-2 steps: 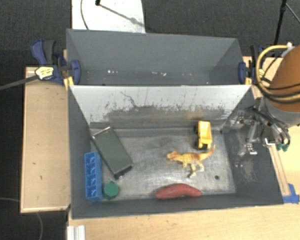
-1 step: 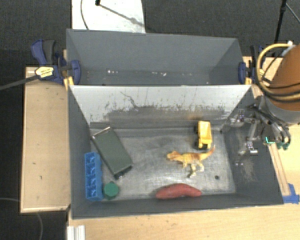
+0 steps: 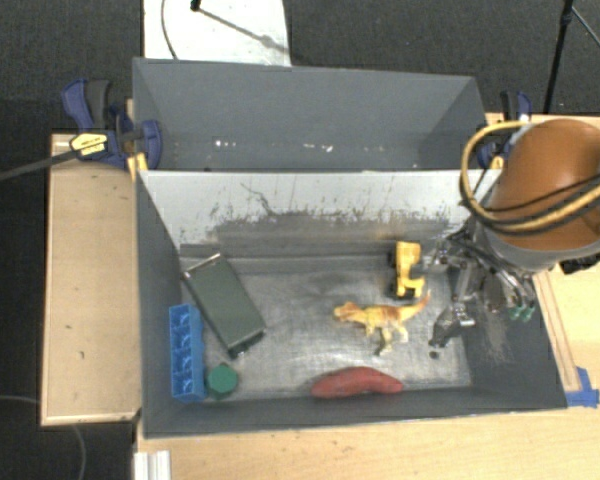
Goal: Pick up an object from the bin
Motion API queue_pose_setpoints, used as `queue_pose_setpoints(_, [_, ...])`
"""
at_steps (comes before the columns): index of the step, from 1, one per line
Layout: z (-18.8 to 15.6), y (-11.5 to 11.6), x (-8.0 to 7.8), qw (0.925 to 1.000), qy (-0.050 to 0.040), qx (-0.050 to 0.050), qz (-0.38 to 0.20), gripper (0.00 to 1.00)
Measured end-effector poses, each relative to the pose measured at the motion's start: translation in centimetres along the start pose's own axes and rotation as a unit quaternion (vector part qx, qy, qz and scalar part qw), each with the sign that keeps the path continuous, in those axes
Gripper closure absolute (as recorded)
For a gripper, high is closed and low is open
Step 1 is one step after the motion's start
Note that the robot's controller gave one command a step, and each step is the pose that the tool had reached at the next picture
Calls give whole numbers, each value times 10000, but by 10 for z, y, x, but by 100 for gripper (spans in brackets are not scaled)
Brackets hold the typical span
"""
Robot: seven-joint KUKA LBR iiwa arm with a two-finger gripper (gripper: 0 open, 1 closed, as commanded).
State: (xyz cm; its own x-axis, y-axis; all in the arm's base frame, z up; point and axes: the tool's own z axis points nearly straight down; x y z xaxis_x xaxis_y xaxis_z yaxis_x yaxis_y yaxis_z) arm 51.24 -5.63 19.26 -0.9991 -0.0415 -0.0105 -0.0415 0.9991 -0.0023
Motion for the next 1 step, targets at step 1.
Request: queue_pose_setpoints(1, [107, -4, -9, 9980, -127, 30, -617, 100])
